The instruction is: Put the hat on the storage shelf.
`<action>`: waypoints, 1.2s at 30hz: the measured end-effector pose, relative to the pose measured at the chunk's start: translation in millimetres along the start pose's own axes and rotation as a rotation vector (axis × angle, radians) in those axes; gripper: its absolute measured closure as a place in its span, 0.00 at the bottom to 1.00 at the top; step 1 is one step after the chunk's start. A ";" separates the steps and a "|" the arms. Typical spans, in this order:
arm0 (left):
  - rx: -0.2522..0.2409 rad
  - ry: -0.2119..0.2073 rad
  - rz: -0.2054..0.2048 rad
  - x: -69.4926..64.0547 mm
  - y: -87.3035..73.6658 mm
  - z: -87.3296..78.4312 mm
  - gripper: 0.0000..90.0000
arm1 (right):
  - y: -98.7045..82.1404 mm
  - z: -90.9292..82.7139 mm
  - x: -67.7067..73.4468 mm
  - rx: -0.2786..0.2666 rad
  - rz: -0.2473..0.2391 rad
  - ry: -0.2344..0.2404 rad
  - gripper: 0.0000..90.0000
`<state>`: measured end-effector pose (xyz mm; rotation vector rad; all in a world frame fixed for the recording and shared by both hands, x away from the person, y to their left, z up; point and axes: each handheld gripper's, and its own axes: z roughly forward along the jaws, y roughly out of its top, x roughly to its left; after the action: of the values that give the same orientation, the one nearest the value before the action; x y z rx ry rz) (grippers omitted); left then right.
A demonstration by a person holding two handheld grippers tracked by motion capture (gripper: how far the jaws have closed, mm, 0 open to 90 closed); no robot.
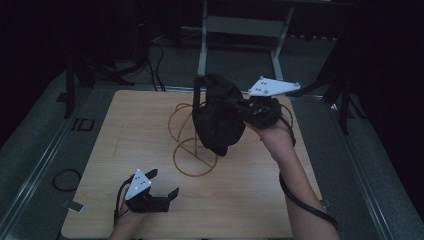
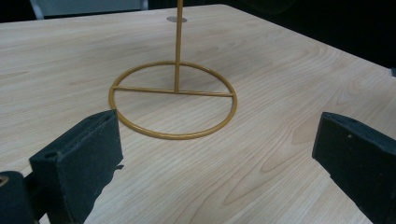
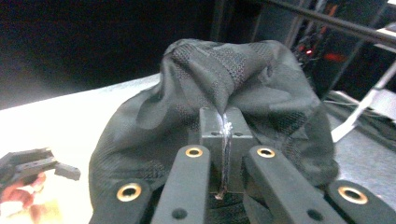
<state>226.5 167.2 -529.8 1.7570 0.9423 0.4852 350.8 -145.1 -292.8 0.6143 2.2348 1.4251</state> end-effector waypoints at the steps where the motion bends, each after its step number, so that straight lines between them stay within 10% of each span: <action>1: 0.000 0.000 0.003 -0.2 -0.1 0.1 0.02 | 0.4 4.1 1.7 0.007 0.000 0.005 0.99; 21: -0.009 -0.011 -0.003 -1.9 -2.1 0.9 0.02 | -12.6 50.9 14.0 0.123 -0.009 0.071 0.99; 36: -0.038 -0.014 -0.005 -1.8 -2.8 -1.9 0.02 | -26.9 62.1 15.0 0.094 0.035 0.076 0.91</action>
<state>223.1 167.4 -531.5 1.7218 0.9221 0.4838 369.6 -101.3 -343.1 0.6424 2.3729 1.3876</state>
